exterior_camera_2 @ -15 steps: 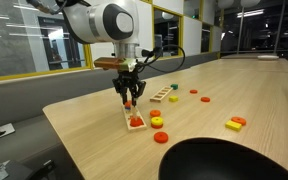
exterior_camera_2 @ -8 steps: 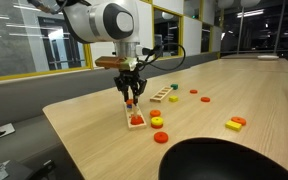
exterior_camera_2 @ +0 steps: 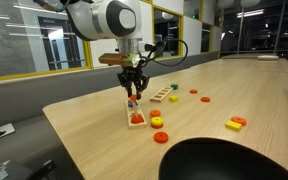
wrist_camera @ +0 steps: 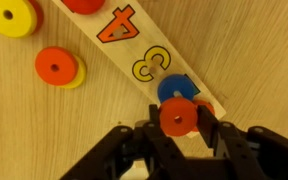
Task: Remove the second round orange object from the left and put it on the table
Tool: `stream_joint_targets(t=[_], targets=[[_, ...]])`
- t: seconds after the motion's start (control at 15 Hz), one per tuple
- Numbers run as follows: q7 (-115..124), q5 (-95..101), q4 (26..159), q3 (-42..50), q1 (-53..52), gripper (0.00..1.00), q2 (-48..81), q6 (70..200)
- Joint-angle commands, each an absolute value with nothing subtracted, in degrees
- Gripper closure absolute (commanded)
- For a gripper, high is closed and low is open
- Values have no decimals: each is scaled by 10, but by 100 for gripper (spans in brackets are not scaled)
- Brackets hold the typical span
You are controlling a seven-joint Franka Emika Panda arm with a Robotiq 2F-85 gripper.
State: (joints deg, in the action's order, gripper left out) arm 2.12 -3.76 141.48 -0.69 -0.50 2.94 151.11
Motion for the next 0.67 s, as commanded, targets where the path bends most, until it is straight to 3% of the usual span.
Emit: stream_joint_targets(t=[0.0,0.6], targets=[[55,-33,1364,2,0,76,58,1496],[144,-4,1256,36,-5,76,171,1487]])
